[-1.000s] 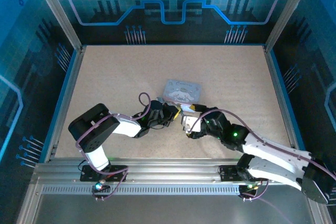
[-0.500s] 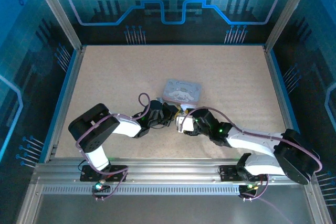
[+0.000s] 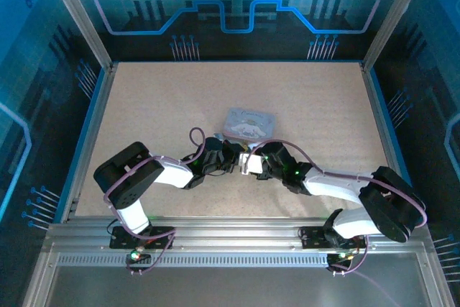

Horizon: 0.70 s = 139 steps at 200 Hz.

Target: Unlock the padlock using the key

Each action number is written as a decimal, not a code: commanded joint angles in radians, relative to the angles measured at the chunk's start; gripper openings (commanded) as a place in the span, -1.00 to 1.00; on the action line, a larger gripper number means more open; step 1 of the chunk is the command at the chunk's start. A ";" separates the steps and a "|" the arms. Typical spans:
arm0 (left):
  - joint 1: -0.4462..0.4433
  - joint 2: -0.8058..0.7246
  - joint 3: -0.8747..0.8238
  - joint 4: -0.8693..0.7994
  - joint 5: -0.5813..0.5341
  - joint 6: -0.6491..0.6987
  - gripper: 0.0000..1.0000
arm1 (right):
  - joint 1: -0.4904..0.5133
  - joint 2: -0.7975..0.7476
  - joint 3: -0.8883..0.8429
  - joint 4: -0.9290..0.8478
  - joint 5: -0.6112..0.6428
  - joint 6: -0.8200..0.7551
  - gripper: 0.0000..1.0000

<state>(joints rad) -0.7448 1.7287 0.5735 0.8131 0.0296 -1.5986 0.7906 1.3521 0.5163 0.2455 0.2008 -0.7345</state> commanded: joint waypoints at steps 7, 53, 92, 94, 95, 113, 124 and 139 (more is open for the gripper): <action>-0.008 0.000 0.008 0.070 -0.017 -0.013 -1.00 | -0.010 0.021 0.034 0.047 -0.026 0.005 -0.25; -0.008 0.002 0.008 0.072 -0.014 -0.015 -1.00 | -0.014 0.035 0.034 0.061 0.000 0.018 -0.48; -0.008 0.002 0.008 0.073 -0.014 -0.014 -1.00 | -0.015 0.043 0.033 0.065 0.014 0.023 -0.56; -0.007 0.002 0.008 0.073 -0.012 -0.014 -1.00 | -0.015 0.043 0.033 0.065 0.014 0.022 -0.56; -0.008 0.002 0.009 0.072 -0.012 -0.015 -1.00 | -0.014 0.043 0.033 0.064 0.013 0.022 -0.56; -0.008 0.002 0.008 0.074 -0.013 -0.016 -1.00 | -0.015 0.050 0.038 0.060 0.014 0.023 -0.58; -0.008 0.001 0.006 0.076 -0.012 -0.016 -1.00 | -0.015 0.054 0.037 0.062 0.023 0.020 -0.60; -0.009 0.002 0.005 0.077 -0.013 -0.019 -1.00 | -0.016 0.060 0.038 0.063 0.028 0.023 -0.62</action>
<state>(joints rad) -0.7448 1.7298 0.5735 0.8135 0.0296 -1.5986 0.7906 1.3941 0.5320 0.2863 0.2115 -0.7258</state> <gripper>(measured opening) 0.079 0.196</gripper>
